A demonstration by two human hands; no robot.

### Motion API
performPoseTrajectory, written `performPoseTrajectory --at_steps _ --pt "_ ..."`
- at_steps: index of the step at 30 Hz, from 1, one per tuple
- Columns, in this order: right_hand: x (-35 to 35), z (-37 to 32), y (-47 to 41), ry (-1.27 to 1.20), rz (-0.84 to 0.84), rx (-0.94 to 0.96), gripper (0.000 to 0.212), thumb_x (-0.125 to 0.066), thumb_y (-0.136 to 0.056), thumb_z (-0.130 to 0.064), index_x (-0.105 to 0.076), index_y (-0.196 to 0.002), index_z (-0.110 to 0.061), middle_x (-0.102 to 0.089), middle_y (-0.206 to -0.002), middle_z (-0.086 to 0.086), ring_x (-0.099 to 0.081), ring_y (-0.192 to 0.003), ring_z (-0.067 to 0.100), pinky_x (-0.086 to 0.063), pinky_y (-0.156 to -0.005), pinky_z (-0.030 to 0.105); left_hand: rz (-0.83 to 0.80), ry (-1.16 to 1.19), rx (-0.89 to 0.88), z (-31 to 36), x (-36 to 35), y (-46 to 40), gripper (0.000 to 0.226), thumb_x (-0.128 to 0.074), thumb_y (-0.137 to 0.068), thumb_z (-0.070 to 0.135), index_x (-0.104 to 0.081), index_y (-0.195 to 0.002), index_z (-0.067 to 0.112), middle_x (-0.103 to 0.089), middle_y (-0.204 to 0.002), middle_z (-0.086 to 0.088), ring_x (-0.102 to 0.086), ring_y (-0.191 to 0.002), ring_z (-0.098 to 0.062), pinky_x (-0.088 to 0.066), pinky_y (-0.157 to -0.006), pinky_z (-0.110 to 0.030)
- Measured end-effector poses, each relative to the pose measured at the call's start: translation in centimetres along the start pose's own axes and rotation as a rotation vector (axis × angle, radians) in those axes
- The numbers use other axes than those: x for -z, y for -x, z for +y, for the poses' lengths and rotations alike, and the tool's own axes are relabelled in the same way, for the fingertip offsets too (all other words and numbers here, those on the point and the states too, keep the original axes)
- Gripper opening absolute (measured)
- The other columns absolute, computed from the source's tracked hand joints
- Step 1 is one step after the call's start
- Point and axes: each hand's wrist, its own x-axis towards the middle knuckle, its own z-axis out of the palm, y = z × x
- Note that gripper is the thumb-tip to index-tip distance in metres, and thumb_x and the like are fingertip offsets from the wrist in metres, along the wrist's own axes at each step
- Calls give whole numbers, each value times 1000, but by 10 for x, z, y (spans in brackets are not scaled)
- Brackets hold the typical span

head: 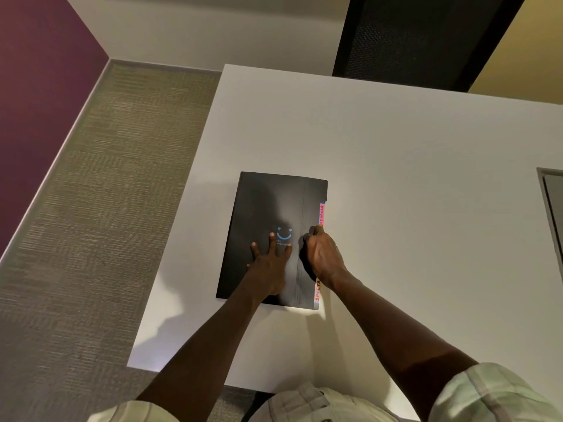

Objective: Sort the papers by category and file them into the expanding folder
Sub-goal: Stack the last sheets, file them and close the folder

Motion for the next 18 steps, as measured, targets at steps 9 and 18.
performPoseTrajectory --at_steps 9,18 --pt "-11 17 5 33 -7 13 22 -40 -102 -26 -49 -111 -8 -52 -100 4 -49 -83 17 -37 -67 16 -24 33 -1 1 2 0 91 -56 -94 28 12 -154 27 29 -158 -19 8 -144 -55 -20 -111 -72" --pt "15 11 0 236 -163 74 16 -45 -94 -16 -57 -98 -6 -57 -103 14 -54 -97 33 -50 -76 40 -51 100 -13 6 29 21 80 -50 -99 17 5 -157 23 26 -159 -17 13 -144 -51 1 -118 -62"
